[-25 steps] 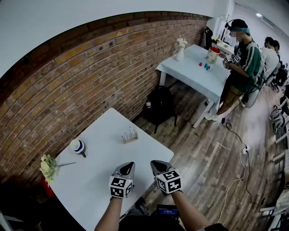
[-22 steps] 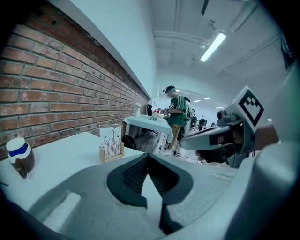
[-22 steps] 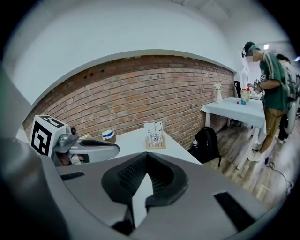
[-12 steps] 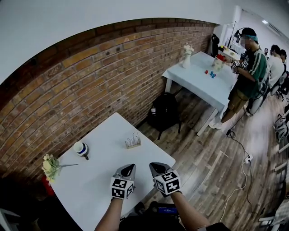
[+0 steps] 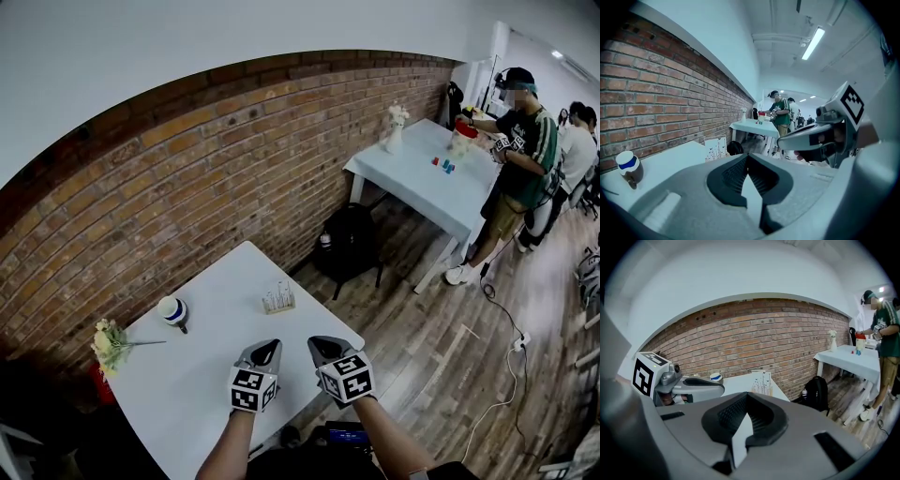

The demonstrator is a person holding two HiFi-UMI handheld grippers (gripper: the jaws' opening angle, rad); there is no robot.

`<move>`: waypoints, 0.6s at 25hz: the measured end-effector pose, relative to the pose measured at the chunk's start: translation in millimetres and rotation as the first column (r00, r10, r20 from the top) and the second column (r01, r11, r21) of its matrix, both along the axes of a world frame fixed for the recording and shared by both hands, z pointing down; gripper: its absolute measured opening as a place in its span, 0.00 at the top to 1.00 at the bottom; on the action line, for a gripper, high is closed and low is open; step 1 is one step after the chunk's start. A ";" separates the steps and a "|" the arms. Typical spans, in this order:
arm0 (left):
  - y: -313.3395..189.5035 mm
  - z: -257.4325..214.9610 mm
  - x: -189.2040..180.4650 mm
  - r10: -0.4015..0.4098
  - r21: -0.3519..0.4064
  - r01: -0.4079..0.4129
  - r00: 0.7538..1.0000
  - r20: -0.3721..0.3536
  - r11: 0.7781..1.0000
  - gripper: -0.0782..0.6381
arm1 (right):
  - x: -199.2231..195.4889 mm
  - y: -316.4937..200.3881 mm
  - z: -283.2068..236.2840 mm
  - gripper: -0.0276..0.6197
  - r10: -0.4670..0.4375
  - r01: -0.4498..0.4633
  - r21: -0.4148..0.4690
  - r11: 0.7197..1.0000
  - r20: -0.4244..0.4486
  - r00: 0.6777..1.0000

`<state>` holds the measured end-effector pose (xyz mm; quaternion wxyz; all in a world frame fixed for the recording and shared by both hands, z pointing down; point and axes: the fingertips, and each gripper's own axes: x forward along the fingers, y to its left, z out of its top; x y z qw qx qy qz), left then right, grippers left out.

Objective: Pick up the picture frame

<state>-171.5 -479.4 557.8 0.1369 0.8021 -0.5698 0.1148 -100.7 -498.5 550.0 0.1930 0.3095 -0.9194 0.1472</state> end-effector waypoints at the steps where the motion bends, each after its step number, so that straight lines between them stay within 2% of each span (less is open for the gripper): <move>1: 0.0 0.0 0.3 0.000 0.000 0.000 1.000 0.002 1.000 0.88 | -0.3 0.3 -0.1 0.94 -0.002 0.002 0.001 1.000 0.002 1.000; 15: 0.3 3.2 9.2 -0.013 -0.012 0.013 1.000 0.020 1.000 0.88 | 10.7 -1.7 7.2 0.94 -0.028 0.028 -0.020 0.999 0.004 1.000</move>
